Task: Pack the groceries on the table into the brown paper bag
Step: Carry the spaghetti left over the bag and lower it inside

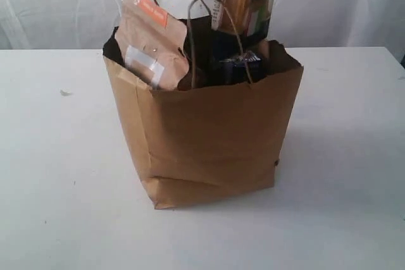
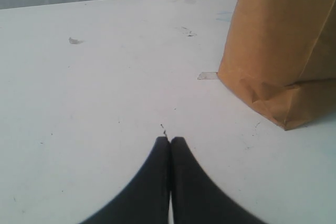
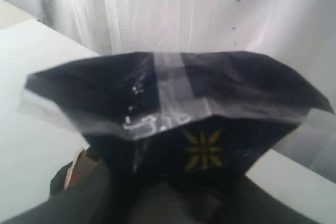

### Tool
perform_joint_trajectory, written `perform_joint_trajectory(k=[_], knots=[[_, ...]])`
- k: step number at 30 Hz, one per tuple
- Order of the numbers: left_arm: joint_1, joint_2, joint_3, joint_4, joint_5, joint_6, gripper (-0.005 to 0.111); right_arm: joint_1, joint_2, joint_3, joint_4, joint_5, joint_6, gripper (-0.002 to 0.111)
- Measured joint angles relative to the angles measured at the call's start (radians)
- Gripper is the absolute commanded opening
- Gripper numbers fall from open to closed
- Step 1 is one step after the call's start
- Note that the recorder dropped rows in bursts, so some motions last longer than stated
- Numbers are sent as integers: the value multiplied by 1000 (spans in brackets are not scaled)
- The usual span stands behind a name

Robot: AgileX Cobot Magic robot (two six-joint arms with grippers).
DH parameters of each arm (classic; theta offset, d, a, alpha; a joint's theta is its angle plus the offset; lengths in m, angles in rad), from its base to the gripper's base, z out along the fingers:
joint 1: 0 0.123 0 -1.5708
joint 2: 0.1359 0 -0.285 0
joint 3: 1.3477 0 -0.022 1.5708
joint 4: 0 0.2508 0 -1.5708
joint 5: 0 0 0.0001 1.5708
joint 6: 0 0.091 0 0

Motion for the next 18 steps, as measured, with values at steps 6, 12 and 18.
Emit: perform_joint_trajectory(k=[6, 12, 18], knots=[[0, 0, 0, 0, 0, 0, 0, 25, 0, 0, 0, 49, 41, 0], [0, 0, 0, 0, 0, 0, 0, 29, 0, 0, -4, 84, 79, 0], [0, 0, 0, 0, 0, 0, 0, 29, 0, 0, -6, 89, 82, 0]])
